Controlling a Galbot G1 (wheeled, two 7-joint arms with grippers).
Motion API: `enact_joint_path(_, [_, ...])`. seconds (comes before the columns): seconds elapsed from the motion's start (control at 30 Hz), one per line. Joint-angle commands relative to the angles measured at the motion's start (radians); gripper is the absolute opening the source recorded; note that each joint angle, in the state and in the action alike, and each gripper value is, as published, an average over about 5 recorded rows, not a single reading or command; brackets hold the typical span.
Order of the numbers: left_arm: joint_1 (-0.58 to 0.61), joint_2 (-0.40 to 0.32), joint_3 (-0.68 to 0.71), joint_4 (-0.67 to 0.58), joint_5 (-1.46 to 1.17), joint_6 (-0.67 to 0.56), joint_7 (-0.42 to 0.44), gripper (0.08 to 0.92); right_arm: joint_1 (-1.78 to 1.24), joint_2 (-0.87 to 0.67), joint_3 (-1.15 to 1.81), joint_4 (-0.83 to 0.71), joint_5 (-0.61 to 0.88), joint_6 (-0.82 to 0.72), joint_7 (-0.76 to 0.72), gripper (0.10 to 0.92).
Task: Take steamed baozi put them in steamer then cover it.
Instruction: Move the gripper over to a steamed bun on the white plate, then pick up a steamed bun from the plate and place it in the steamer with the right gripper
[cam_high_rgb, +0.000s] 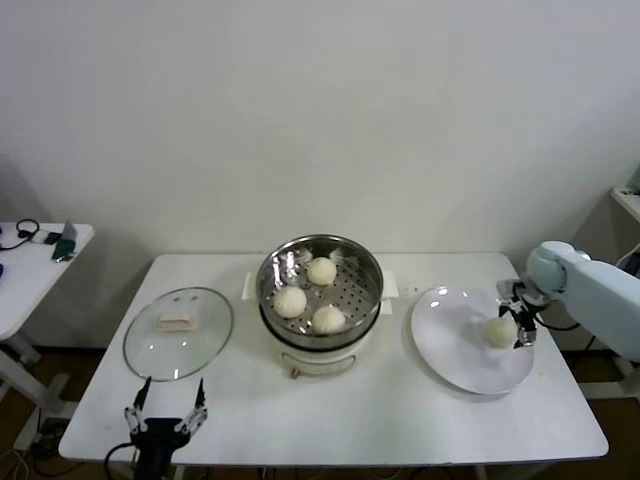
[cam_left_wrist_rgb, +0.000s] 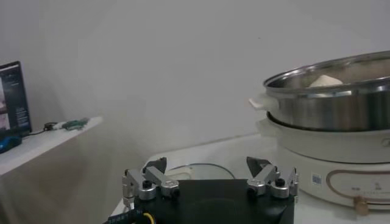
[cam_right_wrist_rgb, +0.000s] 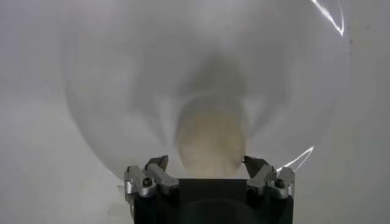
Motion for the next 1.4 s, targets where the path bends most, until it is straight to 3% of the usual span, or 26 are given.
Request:
enact_joint_path(0.03, [0.001, 0.000, -0.002, 0.001, 0.003, 0.000, 0.000, 0.823, -0.030, 0.047, 0.046, -0.060, -0.038, 0.023, -0.001, 0.823])
enact_joint_path(0.43, [-0.007, 0.000, -0.001, 0.003, 0.002, 0.003, 0.000, 0.823, -0.027, 0.060, 0.048, -0.073, -0.045, 0.029, -0.030, 0.811])
enact_joint_path(0.6, [-0.005, -0.001, -0.003, 0.003, 0.001, 0.002, 0.000, 0.823, -0.020, 0.054, 0.042, -0.069, -0.046, 0.030, -0.037, 0.725])
enact_joint_path(0.77, [-0.004, -0.001, -0.002, 0.002, 0.000, 0.001, 0.000, 0.823, -0.009, 0.046, 0.037, -0.062, -0.016, 0.019, -0.037, 0.693])
enact_joint_path(1.1, [-0.014, 0.003, 0.014, -0.005, -0.004, -0.001, 0.002, 0.823, 0.323, 0.015, -0.255, 0.052, 0.468, -0.142, -0.002, 0.685])
enact_joint_path(1.4, [-0.044, 0.016, 0.080, -0.004, -0.004, 0.000, 0.004, 0.823, 0.682, 0.159, -0.556, 0.122, 0.870, -0.221, 0.043, 0.687])
